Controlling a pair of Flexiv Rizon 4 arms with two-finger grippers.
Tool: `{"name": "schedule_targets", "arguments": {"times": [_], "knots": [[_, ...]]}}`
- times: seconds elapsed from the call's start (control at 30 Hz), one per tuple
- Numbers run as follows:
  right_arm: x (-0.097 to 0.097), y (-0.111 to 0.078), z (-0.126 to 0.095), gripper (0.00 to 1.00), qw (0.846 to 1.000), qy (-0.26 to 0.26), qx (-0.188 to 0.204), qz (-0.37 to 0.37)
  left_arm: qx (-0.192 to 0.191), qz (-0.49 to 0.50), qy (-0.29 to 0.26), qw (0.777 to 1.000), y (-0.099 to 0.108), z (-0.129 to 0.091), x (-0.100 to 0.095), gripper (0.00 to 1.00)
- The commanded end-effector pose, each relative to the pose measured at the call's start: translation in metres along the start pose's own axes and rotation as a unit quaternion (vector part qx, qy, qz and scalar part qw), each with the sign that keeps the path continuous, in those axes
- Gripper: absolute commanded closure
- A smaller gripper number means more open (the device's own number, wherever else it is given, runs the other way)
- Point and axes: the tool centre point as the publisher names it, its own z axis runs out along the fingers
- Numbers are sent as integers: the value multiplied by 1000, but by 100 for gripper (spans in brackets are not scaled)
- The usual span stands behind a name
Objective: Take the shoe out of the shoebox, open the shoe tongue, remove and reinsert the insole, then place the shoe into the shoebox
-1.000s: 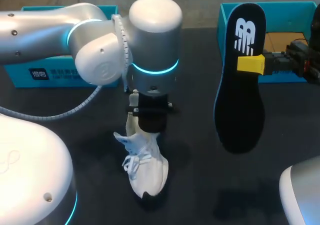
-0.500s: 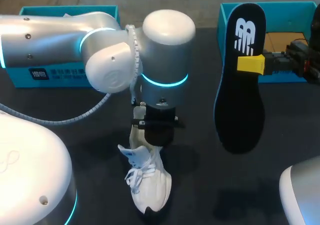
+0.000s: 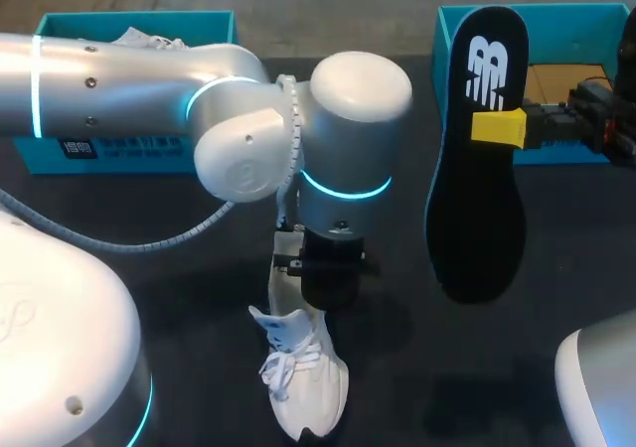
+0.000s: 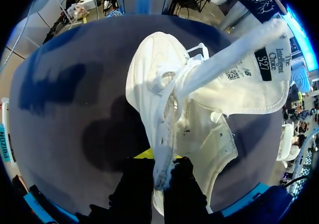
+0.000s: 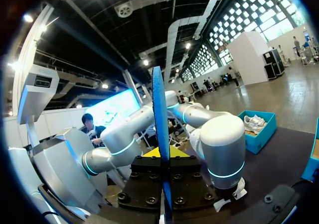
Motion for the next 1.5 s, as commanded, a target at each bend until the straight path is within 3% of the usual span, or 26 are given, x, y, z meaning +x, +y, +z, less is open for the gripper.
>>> {"name": "schedule_targets", "arguments": {"times": [0.03,0.07,0.1,0.13,0.17,0.2,0.23,0.43,0.63,0.8,0.87,0.97,1.2,1.27,1.5], "knots": [[0,3,4,100,1000,-1,2,1,-1,-3,3,1000,1,3,-6,100],[0,3,4,100,1000,-1,2,1,-3,-5,2,1000,2,3,-6,100],[0,3,4,100,1000,-1,2,1,-4,-6,1,1000,2,3,-6,87],[0,3,4,100,1000,-1,2,1,-5,-8,1,1000,3,4,-6,66],[0,3,4,100,1000,-1,2,1,-6,-10,-1,1000,3,4,-6,54],[0,3,4,100,1000,-1,2,1,-7,-13,-2,1000,4,4,-6,22],[0,3,4,100,1000,-1,2,1,-7,-16,-5,1000,5,4,-7,1],[0,3,4,100,1000,-1,2,1,-12,-35,-53,998,13,-21,-2,0],[0,3,4,100,1000,-1,2,1,-16,-59,-161,985,29,-65,13,0],[0,3,4,100,1000,-1,2,1,0,-91,-311,946,43,-99,29,0],[0,3,4,100,1000,-1,2,1,27,-83,-358,930,47,-110,37,0],[0,3,4,100,1000,-1,2,1,36,-82,-422,902,49,-122,45,0],[0,3,4,100,1000,-1,2,1,46,-68,-536,840,50,-146,65,0],[0,3,4,100,1000,-1,2,1,14,-82,-571,816,48,-152,65,0],[0,3,4,100,1000,-1,2,1,14,-82,-571,816,48,-152,65,0]]}}
